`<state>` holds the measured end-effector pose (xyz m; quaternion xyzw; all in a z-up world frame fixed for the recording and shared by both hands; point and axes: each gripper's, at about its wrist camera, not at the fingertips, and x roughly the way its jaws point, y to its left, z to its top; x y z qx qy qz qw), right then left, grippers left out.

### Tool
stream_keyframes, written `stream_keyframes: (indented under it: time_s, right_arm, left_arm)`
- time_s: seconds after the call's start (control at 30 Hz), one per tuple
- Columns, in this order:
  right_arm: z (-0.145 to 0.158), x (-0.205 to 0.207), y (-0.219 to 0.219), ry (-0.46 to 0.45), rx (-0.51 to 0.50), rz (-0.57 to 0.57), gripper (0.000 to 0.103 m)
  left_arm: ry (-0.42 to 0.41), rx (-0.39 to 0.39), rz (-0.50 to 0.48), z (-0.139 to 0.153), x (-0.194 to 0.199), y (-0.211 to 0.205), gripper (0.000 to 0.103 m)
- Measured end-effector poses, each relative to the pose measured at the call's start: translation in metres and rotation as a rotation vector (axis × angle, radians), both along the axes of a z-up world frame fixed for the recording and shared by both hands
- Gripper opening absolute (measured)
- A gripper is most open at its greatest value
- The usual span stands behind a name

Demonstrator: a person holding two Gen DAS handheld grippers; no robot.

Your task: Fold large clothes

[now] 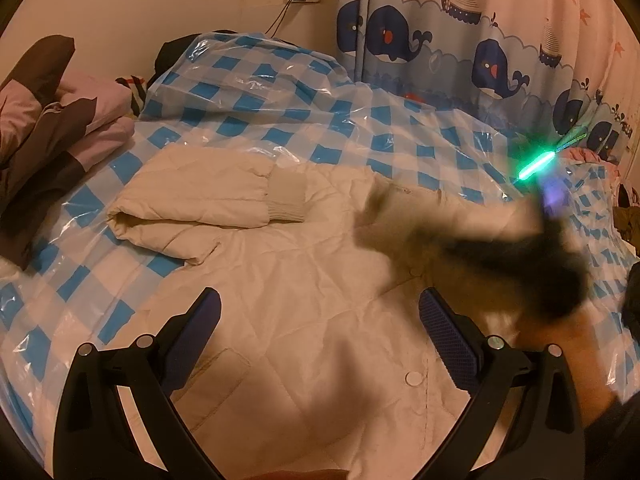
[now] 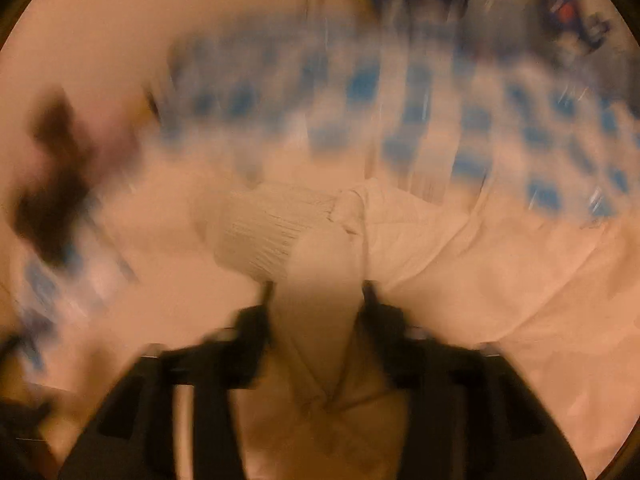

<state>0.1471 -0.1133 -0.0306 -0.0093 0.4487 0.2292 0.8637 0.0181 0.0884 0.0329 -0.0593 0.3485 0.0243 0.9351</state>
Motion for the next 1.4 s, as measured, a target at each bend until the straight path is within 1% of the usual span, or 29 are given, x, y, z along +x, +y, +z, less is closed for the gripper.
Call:
stream_keyframes:
  time_s: [0.03, 0.07, 0.17, 0.23, 0.27, 0.3, 0.37, 0.4, 0.47, 0.57, 0.6, 0.63, 0.67, 0.7, 0.73, 0.77, 0.83, 0.9, 0.93, 0.97, 1.0, 1.03, 1.07, 1.1, 1.13, 1.2, 1.27, 1.33, 1.4]
  right_arm:
    - [-0.026, 0.005, 0.011, 0.096, -0.055, 0.028, 0.067]
    - [-0.028, -0.001, 0.013, 0.069, -0.067, 0.029, 0.067]
    - [0.002, -0.018, -0.006, 0.026, 0.098, 0.010, 0.068]
    - [0.034, -0.032, -0.024, -0.088, 0.148, -0.027, 0.074]
    - [0.047, -0.039, -0.031, -0.144, 0.158, -0.061, 0.081]
    - [0.059, -0.045, -0.042, -0.198, 0.166, -0.104, 0.084]
    - [0.074, -0.058, -0.075, -0.296, 0.154, -0.257, 0.085]
    - [0.074, -0.063, -0.094, -0.328, 0.158, -0.339, 0.085]
    - [0.067, -0.071, -0.126, -0.344, 0.192, -0.452, 0.085]
    - [0.042, -0.068, -0.173, -0.267, 0.314, -0.569, 0.085]
    - [0.034, -0.060, -0.179, -0.214, 0.313, -0.572, 0.085]
    - [0.008, -0.038, -0.177, -0.083, 0.268, -0.549, 0.085]
    - [-0.019, -0.019, -0.170, 0.035, 0.194, -0.509, 0.087]
    - [-0.041, -0.007, -0.160, 0.106, 0.113, -0.469, 0.088]
    - [-0.041, -0.005, -0.151, 0.099, 0.036, -0.448, 0.088]
    - [-0.036, -0.005, -0.150, 0.107, 0.030, -0.442, 0.088]
    - [-0.018, -0.011, -0.157, 0.090, 0.102, -0.450, 0.088]
    - [0.003, -0.030, -0.159, -0.005, 0.134, -0.465, 0.088]
    - [0.018, -0.042, -0.154, -0.092, 0.142, -0.456, 0.088]
    - [0.028, -0.048, -0.147, -0.151, 0.140, -0.435, 0.089]
    - [0.032, -0.048, -0.139, -0.175, 0.113, -0.421, 0.090]
    - [0.025, -0.039, -0.127, -0.149, 0.024, -0.405, 0.090]
    - [-0.003, -0.017, -0.113, -0.012, -0.085, -0.359, 0.094]
    - [-0.024, -0.006, -0.106, 0.084, -0.154, -0.323, 0.095]
    - [-0.037, -0.004, -0.102, 0.095, -0.193, -0.315, 0.095]
    - [-0.021, -0.013, -0.107, 0.040, -0.146, -0.349, 0.095]
    - [0.006, -0.035, -0.110, -0.060, -0.045, -0.344, 0.095]
    - [0.030, -0.054, -0.102, -0.140, 0.048, -0.266, 0.095]
    - [0.048, -0.058, -0.088, -0.159, 0.174, -0.148, 0.095]
  left_arm:
    - [0.002, -0.007, 0.001, 0.000, 0.000, 0.003, 0.095]
    - [0.006, -0.021, 0.003, 0.001, 0.001, 0.007, 0.095]
    - [0.013, -0.042, 0.025, 0.003, 0.004, 0.020, 0.095]
    - [0.033, -0.050, 0.033, 0.001, 0.008, 0.029, 0.095]
    - [0.041, -0.051, 0.036, 0.000, 0.010, 0.032, 0.095]
    - [0.049, -0.052, 0.038, -0.001, 0.011, 0.034, 0.095]
    - [0.059, -0.088, 0.034, -0.004, 0.014, 0.044, 0.095]
    - [0.063, -0.127, 0.030, -0.007, 0.015, 0.050, 0.095]
    - [0.081, -0.196, 0.041, -0.012, 0.017, 0.062, 0.095]
    - [0.102, -0.196, 0.048, -0.018, 0.020, 0.063, 0.095]
    - [0.102, -0.192, 0.043, -0.019, 0.021, 0.061, 0.095]
    - [0.102, -0.191, 0.038, -0.019, 0.021, 0.059, 0.095]
    - [0.101, -0.187, 0.024, -0.019, 0.021, 0.055, 0.095]
    - [0.101, -0.181, 0.013, -0.019, 0.021, 0.052, 0.095]
    - [0.100, -0.170, 0.004, -0.019, 0.021, 0.050, 0.095]
    - [0.099, -0.164, 0.005, -0.019, 0.019, 0.049, 0.095]
    - [0.099, -0.172, 0.008, -0.019, 0.019, 0.051, 0.095]
    - [0.103, -0.184, 0.012, -0.019, 0.018, 0.053, 0.095]
    - [0.102, -0.186, 0.013, -0.019, 0.018, 0.054, 0.095]
    - [0.101, -0.185, 0.012, -0.018, 0.018, 0.054, 0.095]
    - [0.101, -0.178, 0.011, -0.018, 0.018, 0.053, 0.095]
    - [0.100, -0.169, 0.009, -0.018, 0.018, 0.052, 0.095]
    - [0.100, -0.154, 0.007, -0.017, 0.018, 0.051, 0.095]
    - [0.101, -0.135, 0.005, -0.017, 0.019, 0.051, 0.095]
    - [0.101, -0.113, 0.002, -0.016, 0.020, 0.052, 0.095]
    - [0.094, -0.069, -0.005, -0.011, 0.022, 0.057, 0.095]
    - [0.068, -0.021, 0.013, -0.004, 0.023, 0.066, 0.095]
    - [0.044, 0.036, 0.032, 0.003, 0.026, 0.075, 0.095]
    - [0.027, 0.052, 0.011, 0.008, 0.031, 0.080, 0.095]
